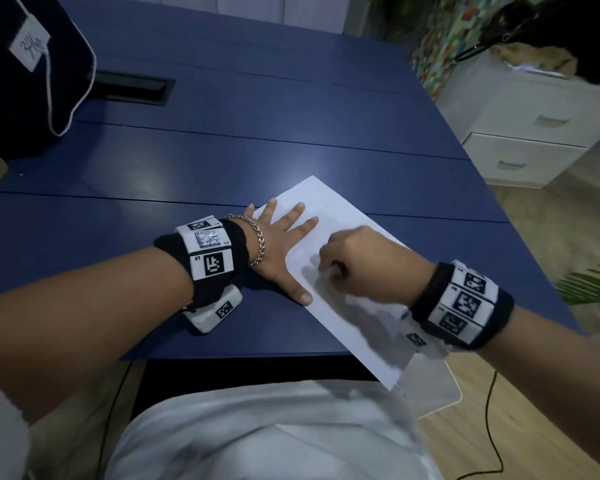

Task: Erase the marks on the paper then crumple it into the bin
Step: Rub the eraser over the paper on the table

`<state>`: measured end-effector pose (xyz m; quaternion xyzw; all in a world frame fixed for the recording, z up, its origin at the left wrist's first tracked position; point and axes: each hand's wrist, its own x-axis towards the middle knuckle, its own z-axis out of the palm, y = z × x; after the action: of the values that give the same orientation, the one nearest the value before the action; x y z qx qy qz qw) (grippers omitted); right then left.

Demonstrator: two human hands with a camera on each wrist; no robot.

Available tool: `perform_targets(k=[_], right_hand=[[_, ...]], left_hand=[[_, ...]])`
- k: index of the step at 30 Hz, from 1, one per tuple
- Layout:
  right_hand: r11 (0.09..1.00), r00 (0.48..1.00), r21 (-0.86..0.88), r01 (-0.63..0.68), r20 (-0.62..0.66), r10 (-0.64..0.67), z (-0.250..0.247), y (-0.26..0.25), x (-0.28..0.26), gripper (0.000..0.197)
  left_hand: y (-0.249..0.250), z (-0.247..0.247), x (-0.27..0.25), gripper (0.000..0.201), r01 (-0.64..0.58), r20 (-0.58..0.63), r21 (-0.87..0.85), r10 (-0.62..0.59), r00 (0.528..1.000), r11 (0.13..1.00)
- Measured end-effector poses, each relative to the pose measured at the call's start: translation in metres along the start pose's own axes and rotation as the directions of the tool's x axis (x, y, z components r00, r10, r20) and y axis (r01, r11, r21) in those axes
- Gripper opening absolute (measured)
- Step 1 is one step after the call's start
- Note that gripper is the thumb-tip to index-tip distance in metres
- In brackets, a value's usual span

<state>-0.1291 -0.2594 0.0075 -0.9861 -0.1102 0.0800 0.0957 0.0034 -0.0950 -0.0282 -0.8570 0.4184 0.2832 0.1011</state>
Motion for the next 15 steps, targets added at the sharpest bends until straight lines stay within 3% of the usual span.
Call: perform_targets(k=[3,7,12,15], right_hand=[[0.997,0.989,0.031,-0.071,-0.127,0.074,-0.002,0.013,0.004,0.012],[0.995,1.000,0.101,0.014,0.002,-0.014,-0.001,-0.001,-0.005,0.018],[0.958,0.971,0.252,-0.134,-0.160,0.177,-0.025,0.034,-0.010,0.015],[0.955,0.978,0.277,-0.103,-0.145,0.148,-0.026,0.026,-0.006,0.010]], left_hand=[[0.001,0.000,0.000,0.154,-0.007,-0.003,-0.003,0.007,1.000,1.000],[0.000,0.001,-0.001,0.154,-0.009,-0.007,-0.013,0.009,1.000,1.000],[-0.002,0.001,-0.001,0.154,-0.016,-0.004,-0.024,0.016,1.000,1.000],[-0.002,0.001,-0.001,0.154,-0.013,0.002,-0.023,0.013,1.000,1.000]])
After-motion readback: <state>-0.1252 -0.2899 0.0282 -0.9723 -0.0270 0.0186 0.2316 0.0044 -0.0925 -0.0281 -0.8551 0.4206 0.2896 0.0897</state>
